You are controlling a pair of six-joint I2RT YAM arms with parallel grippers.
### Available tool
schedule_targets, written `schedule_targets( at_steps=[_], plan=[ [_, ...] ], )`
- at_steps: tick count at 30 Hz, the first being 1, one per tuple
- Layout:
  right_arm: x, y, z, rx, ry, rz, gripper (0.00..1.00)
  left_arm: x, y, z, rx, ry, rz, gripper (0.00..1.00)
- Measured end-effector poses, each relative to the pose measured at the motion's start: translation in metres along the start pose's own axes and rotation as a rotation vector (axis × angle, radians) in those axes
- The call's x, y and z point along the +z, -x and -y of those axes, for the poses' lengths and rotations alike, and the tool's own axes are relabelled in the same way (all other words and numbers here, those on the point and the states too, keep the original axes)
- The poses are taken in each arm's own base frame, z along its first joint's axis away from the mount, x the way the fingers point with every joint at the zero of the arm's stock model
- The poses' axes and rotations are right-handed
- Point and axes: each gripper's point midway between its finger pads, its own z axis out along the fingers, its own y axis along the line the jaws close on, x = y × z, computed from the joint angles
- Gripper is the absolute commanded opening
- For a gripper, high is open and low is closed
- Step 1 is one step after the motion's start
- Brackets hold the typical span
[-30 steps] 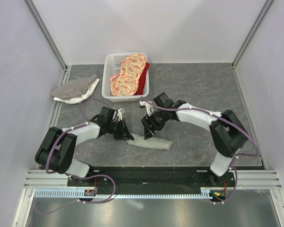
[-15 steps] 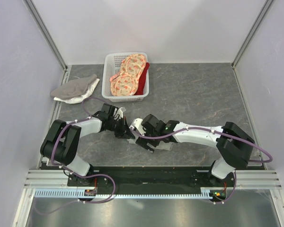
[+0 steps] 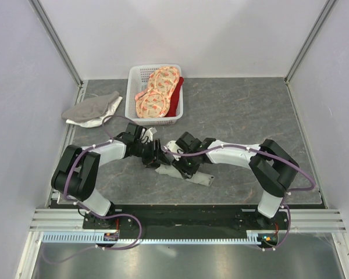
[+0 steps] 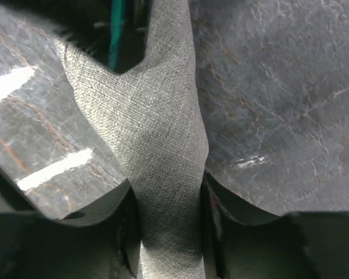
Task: Fold the napkin, place the utensils inside, and roll it up
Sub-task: Roll the napkin with the utensil
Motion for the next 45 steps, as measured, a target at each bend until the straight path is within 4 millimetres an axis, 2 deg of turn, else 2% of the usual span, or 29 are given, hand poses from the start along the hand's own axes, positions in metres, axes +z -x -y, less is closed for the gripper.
schedule_targets(
  at_steps=[5,13,16,22,27,32,45],
  plan=[
    [0.001,0.006,-0.005,0.083,0.182,0.011,0.41,-0.013,0.016,0.004,0.049,0.058,0.093,0.71],
    [0.003,0.007,-0.029,0.208,0.509,0.008,0.41,-0.048,0.038,0.010,0.134,0.165,0.299,0.69],
    [0.002,0.005,-0.034,0.264,0.607,-0.001,0.41,-0.057,0.036,0.008,0.150,0.183,0.346,0.66],
    [0.001,0.001,-0.037,0.373,0.744,-0.026,0.41,-0.065,0.016,0.002,0.170,0.190,0.379,0.63],
    [0.001,-0.001,-0.039,0.423,0.802,-0.046,0.41,-0.062,0.003,0.006,0.202,0.156,0.369,0.59],
    [0.001,-0.001,-0.039,0.444,0.816,-0.058,0.41,-0.052,-0.003,-0.003,0.182,0.153,0.326,0.54],
    [0.000,-0.003,-0.040,0.460,0.819,-0.073,0.41,-0.034,-0.012,0.000,0.163,0.087,0.275,0.52]
  ],
)
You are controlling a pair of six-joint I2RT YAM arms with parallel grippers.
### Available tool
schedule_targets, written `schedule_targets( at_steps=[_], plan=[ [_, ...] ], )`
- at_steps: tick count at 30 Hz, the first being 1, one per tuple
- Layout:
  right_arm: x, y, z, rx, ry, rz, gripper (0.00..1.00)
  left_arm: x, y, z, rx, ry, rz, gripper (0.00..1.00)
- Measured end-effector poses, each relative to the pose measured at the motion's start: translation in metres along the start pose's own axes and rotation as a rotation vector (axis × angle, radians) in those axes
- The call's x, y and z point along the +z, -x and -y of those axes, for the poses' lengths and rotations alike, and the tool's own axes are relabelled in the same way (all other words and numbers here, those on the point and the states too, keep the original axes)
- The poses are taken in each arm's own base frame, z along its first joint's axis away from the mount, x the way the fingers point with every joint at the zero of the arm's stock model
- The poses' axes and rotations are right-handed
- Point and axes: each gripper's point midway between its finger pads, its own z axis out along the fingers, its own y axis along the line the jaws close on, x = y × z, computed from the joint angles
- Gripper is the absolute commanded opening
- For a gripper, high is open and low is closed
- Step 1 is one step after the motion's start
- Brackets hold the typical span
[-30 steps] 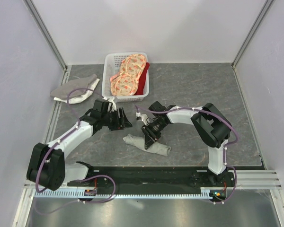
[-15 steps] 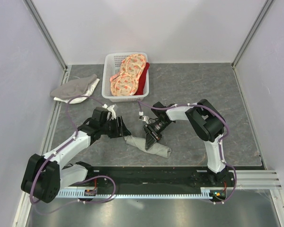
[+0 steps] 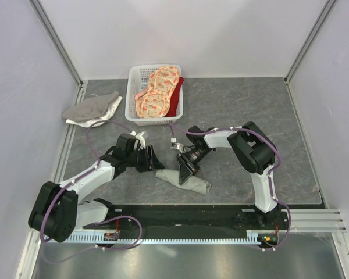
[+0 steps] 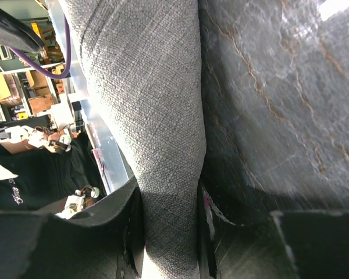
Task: Fold the napkin, place the utensils inside, and roll it up
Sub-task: Roll the napkin with the utensil
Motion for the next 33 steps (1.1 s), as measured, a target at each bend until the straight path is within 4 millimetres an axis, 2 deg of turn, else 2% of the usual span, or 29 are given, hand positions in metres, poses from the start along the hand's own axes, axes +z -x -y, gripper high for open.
schedule_targets(
  at_steps=[8,11,17,18,20,22,25,28,29,33],
  plan=[
    [0.000,-0.001,0.000,0.009,0.002,-0.004,0.41,0.008,-0.010,0.002,-0.032,-0.038,-0.034,0.47],
    [0.001,-0.002,0.001,0.020,0.008,-0.007,0.40,0.009,-0.013,0.004,-0.038,-0.051,-0.046,0.41],
    [0.001,-0.005,0.000,0.045,0.023,-0.016,0.40,0.015,-0.016,0.005,-0.053,-0.071,-0.058,0.20],
    [0.002,-0.005,0.000,0.048,0.024,-0.017,0.40,0.015,-0.017,0.005,-0.057,-0.073,-0.061,0.13],
    [0.002,-0.006,0.000,0.054,0.030,-0.018,0.40,0.017,-0.017,0.004,-0.062,-0.075,-0.065,0.05],
    [0.002,-0.006,0.000,0.061,0.034,-0.019,0.41,0.020,-0.018,0.002,-0.071,-0.069,-0.074,0.02],
    [0.001,-0.006,0.000,0.069,0.032,-0.020,0.47,0.025,-0.022,-0.004,-0.089,-0.051,-0.098,0.02],
    [0.000,-0.006,-0.003,0.079,0.025,-0.018,0.57,0.029,-0.022,-0.008,-0.112,-0.042,-0.120,0.02],
    [-0.002,-0.005,-0.005,0.073,0.009,-0.017,0.66,0.030,-0.021,-0.009,-0.121,-0.042,-0.126,0.02],
    [-0.013,0.002,-0.008,0.009,-0.101,0.011,0.79,0.034,-0.015,-0.010,-0.155,-0.047,-0.157,0.02]
  ],
)
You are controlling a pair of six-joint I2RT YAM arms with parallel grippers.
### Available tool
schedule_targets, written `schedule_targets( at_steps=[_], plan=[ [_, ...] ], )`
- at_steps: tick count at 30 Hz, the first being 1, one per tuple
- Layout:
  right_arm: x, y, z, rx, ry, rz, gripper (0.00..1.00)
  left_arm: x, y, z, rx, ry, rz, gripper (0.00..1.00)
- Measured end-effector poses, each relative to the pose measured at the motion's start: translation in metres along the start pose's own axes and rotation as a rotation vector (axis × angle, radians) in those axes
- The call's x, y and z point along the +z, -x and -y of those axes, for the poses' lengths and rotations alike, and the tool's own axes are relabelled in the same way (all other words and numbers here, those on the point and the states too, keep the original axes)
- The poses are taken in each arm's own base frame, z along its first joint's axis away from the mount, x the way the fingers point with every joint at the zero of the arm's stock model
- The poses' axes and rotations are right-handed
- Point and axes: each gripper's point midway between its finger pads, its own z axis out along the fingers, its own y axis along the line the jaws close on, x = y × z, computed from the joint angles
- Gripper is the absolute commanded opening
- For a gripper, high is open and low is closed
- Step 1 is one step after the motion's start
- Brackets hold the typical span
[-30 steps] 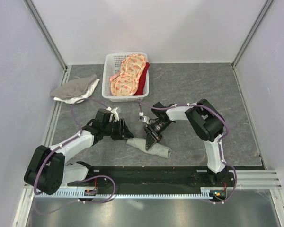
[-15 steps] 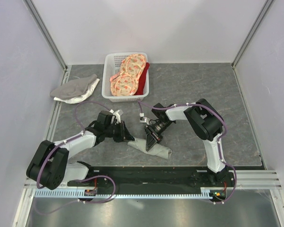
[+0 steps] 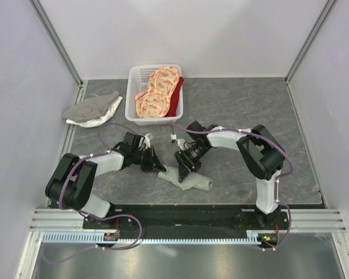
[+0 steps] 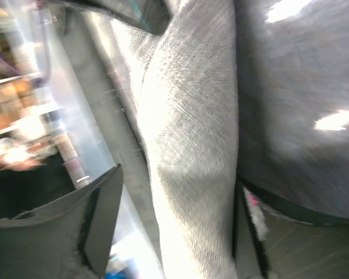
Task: Fold the napkin, place the utensils inside, and roll it up
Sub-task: Roll the napkin with the utensil
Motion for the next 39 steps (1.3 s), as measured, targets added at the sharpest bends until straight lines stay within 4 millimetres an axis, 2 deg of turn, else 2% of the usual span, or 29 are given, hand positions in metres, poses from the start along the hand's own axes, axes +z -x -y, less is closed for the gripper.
schedule_targets(
  at_steps=[4,6,10,15,16,20,26,31,33,35,36,37,39],
  plan=[
    [-0.021,0.018,0.009,-0.137,-0.204,0.085,0.94,0.003,0.006,0.001,-0.021,-0.009,-0.027,0.02],
    [-0.032,0.026,0.012,-0.206,-0.300,0.133,0.98,0.004,0.007,0.001,-0.034,-0.014,-0.044,0.02],
    [-0.045,0.032,0.006,-0.333,-0.453,0.211,0.98,0.004,0.008,0.001,-0.061,-0.030,-0.073,0.02],
    [-0.037,0.034,-0.004,-0.481,-0.606,0.237,0.98,0.004,0.010,0.003,-0.077,-0.045,-0.087,0.02],
    [-0.028,0.032,-0.008,-0.518,-0.621,0.223,0.98,0.003,0.011,0.003,-0.079,-0.046,-0.088,0.02],
    [-0.017,0.027,-0.007,-0.572,-0.693,0.201,0.98,0.004,0.013,0.003,-0.086,-0.047,-0.095,0.02],
    [-0.011,0.024,0.011,-0.566,-0.772,0.172,0.86,0.005,0.014,0.003,-0.090,-0.048,-0.100,0.02],
    [-0.006,0.018,0.026,-0.526,-0.806,0.146,0.65,0.006,0.018,0.006,-0.092,-0.060,-0.105,0.02],
    [-0.006,0.019,0.027,-0.516,-0.812,0.154,0.58,0.006,0.019,0.006,-0.092,-0.066,-0.106,0.07],
    [-0.006,0.018,0.026,-0.504,-0.815,0.160,0.57,0.006,0.020,0.006,-0.096,-0.073,-0.108,0.16],
    [-0.005,0.018,0.026,-0.501,-0.817,0.162,0.56,0.005,0.020,0.007,-0.099,-0.081,-0.111,0.22],
    [-0.005,0.018,0.026,-0.496,-0.819,0.165,0.56,0.005,0.021,0.007,-0.102,-0.086,-0.110,0.35],
    [-0.005,0.018,0.027,-0.485,-0.822,0.172,0.54,0.002,0.024,0.007,-0.113,-0.095,-0.104,0.45]
  ],
)
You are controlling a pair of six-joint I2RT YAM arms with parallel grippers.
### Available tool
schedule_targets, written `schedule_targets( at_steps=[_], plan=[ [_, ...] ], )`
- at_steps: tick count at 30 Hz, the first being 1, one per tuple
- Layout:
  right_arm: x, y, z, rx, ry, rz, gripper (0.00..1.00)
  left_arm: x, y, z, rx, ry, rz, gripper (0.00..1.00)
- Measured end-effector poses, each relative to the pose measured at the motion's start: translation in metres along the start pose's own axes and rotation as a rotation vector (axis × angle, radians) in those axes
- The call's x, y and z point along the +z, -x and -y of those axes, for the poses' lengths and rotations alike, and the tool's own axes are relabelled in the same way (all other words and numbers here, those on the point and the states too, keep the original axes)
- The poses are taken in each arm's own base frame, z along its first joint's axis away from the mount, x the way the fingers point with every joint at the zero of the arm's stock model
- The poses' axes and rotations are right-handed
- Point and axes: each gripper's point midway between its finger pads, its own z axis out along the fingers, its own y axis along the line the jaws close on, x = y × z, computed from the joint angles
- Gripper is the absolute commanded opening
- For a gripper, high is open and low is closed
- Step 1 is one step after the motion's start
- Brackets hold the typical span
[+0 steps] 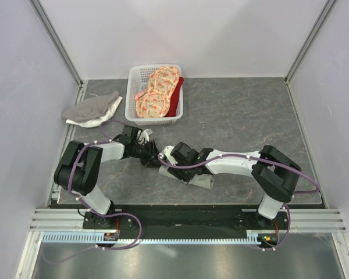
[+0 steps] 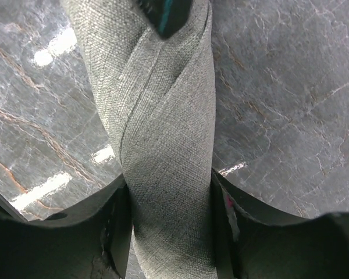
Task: Fold the napkin, place the utensils inside, and roll it up
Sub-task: Roll the napkin with the utensil
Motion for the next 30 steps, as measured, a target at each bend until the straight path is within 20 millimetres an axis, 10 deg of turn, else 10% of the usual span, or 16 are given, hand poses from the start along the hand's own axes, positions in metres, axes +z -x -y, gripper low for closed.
schedule_targets(
  at_steps=[8,25,30],
  plan=[
    [0.002,0.001,0.003,0.069,-0.033,0.003,0.50,-0.029,0.024,-0.004,-0.040,-0.008,0.094,0.78],
    [0.010,0.016,0.050,0.303,-0.143,0.027,0.52,-0.094,0.066,-0.008,0.044,0.083,0.268,0.82],
    [0.012,0.020,0.055,0.327,-0.162,0.015,0.79,-0.094,0.062,-0.012,0.045,0.098,0.256,0.82]
  ],
)
